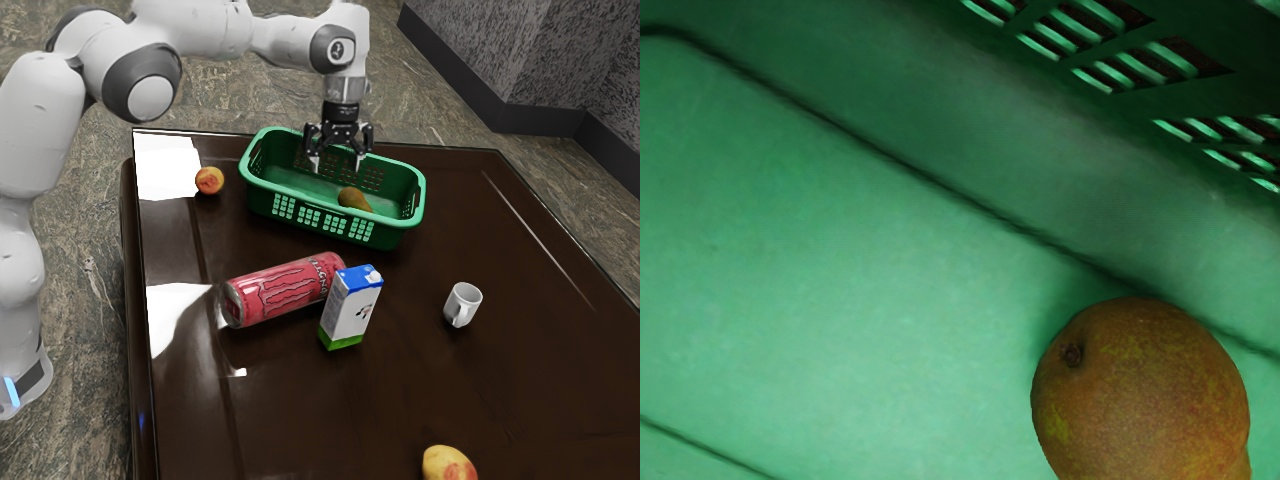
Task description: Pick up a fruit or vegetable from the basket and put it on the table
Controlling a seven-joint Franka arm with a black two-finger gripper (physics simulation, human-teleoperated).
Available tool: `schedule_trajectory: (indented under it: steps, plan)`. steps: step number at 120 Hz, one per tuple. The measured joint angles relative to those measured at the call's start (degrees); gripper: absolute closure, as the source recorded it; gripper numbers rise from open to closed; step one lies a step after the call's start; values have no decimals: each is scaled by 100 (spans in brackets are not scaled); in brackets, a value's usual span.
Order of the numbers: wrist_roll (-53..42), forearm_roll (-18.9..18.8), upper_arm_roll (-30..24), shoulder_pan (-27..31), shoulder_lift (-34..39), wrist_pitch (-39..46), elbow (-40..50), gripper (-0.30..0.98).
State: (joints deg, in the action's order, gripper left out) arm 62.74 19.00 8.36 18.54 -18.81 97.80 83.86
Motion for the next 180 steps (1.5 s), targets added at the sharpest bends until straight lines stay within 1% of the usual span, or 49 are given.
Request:
schedule_trajectory:
  steps: [12, 32, 46, 55, 64, 77, 94, 111, 142, 160, 180]
  plan:
    - [-46, 122, -118, 4, -303, 362, -87, 0]
    - [-123, 238, -168, 1, -418, 862, -98, 0]
    - [-209, 21, -171, -110, -402, 1042, -29, 0]
    - [-254, -218, -166, -182, -365, 1126, 79, 0]
    - [-292, -363, -167, -210, -363, 1187, 107, 0]
    - [-337, -453, -162, -252, -368, 1271, 114, 0]
    - [-385, -480, -165, -295, -396, 1359, 115, 0]
    - [-424, -389, -154, -393, -387, 1437, 180, 0]
    - [-462, -154, -121, -387, -426, 1540, 295, 0]
    - [-269, -1, -115, -380, -455, 1582, 300, 0]
    - [-86, 148, -115, -332, -647, 1603, 300, 0]
